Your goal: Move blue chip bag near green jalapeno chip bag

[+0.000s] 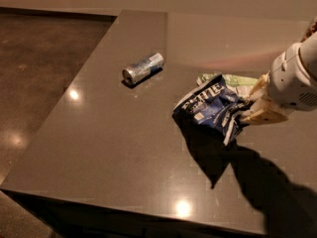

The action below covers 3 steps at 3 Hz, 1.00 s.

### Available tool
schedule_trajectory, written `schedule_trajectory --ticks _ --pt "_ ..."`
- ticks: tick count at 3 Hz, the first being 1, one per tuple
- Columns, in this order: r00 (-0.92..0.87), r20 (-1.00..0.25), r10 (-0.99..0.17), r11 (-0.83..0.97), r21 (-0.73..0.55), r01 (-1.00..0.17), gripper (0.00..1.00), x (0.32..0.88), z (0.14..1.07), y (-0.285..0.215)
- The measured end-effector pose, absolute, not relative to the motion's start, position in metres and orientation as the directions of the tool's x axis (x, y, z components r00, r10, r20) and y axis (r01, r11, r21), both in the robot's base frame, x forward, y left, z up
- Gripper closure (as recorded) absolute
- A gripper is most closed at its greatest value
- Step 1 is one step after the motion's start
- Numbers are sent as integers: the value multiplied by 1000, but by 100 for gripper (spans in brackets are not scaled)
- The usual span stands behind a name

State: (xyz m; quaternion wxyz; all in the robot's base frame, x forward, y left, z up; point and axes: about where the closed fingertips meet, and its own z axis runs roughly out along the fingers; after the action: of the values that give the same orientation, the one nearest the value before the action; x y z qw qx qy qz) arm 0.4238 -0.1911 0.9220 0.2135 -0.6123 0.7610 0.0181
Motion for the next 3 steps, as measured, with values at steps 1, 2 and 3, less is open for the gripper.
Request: schedule_trajectory --ticks 1,2,3 --pt "-197 -302 -933 278 -258 -925 74 438 923 -227" --pt "-212 -279 -937 288 -265 -920 52 443 922 -241" --pt "-210 -279 -937 286 -270 -919 20 441 924 -240"
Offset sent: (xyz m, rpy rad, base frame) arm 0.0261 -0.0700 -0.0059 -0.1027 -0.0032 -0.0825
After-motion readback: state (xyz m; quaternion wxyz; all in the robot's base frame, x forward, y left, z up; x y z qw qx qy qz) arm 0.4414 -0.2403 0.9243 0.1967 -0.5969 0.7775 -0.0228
